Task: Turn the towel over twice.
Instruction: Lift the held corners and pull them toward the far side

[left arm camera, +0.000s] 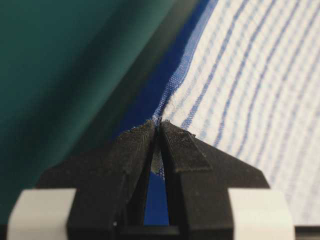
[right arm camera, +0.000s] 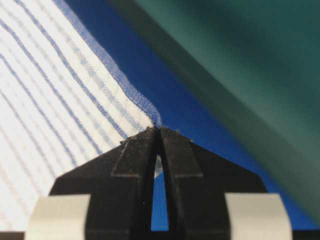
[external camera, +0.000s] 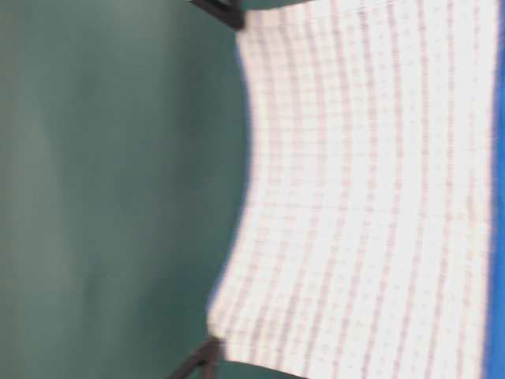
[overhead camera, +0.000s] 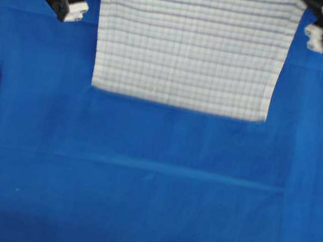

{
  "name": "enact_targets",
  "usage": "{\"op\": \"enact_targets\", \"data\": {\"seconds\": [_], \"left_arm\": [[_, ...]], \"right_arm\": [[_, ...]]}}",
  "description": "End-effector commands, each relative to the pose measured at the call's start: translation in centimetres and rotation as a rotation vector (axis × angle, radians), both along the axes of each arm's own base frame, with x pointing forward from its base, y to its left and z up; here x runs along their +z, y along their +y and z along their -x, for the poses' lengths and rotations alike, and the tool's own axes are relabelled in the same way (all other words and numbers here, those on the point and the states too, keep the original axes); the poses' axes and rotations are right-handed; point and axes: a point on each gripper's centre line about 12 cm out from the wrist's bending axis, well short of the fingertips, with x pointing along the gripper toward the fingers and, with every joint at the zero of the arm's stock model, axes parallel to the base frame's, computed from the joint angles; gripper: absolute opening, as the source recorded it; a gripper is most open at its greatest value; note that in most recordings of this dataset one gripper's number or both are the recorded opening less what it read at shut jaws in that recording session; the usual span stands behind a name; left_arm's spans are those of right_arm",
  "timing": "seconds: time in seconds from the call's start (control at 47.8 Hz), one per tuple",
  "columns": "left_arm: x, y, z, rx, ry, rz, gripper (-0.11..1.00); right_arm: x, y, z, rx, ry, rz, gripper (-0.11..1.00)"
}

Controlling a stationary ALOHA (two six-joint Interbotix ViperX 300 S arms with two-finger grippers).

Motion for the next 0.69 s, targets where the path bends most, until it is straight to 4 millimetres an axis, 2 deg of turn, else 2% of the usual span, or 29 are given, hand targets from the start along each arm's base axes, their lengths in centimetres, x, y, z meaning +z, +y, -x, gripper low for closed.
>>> {"op": "enact_targets", "data": {"seconds": [0.0, 0.168, 0.314, 0.503, 0.67], "left_arm": [[2.5, 0.1, 0.0, 0.003, -0.066, -0.045, 0.04], [5.3, -0.3, 0.2, -0.005, -0.131, -0.089, 0.04], [6.5, -0.6, 0.2, -0.015, -0.163, -0.11, 0.04], [6.9, -0.9, 0.5, -0.019, -0.173, -0.116, 0.04], [6.8, -0.9, 0.5, -0.02, -0.162, -0.109, 0.04]], "right_arm": [[3.0, 0.1, 0.6, -0.013, -0.06, 0.059, 0.05], [6.1, 1.0, 1.6, -0.016, -0.135, 0.12, 0.05], [8.2, 2.0, 2.1, 0.002, -0.195, 0.163, 0.05], [9.2, 2.5, 2.2, 0.012, -0.209, 0.174, 0.05], [9.1, 2.7, 2.0, 0.017, -0.198, 0.167, 0.05]]}}
